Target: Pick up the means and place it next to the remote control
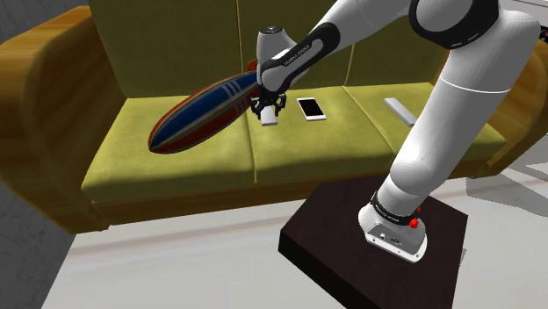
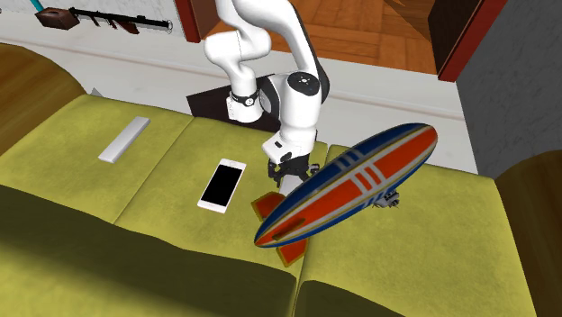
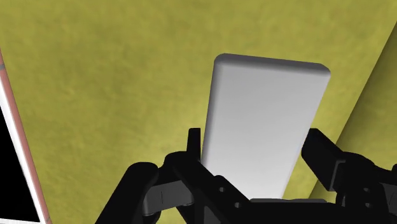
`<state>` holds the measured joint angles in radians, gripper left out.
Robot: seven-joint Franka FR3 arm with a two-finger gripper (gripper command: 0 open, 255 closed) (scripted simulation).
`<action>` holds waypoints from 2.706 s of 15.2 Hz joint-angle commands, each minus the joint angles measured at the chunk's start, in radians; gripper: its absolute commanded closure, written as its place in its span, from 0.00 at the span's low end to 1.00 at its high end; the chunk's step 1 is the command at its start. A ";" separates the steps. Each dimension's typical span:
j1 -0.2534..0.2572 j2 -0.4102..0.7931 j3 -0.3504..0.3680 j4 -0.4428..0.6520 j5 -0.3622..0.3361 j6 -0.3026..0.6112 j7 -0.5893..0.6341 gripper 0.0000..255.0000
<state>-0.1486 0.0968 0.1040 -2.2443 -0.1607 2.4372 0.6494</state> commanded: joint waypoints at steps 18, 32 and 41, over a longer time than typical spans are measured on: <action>-0.002 -0.073 0.003 0.058 0.033 -0.138 -0.030 1.00; -0.056 -0.357 -0.074 -0.175 0.068 -0.175 -0.187 1.00; -0.137 -0.621 -0.201 -0.407 0.025 -0.194 -0.362 1.00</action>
<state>-0.2767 -0.4992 -0.0848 -2.6276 -0.1283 2.2435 0.3047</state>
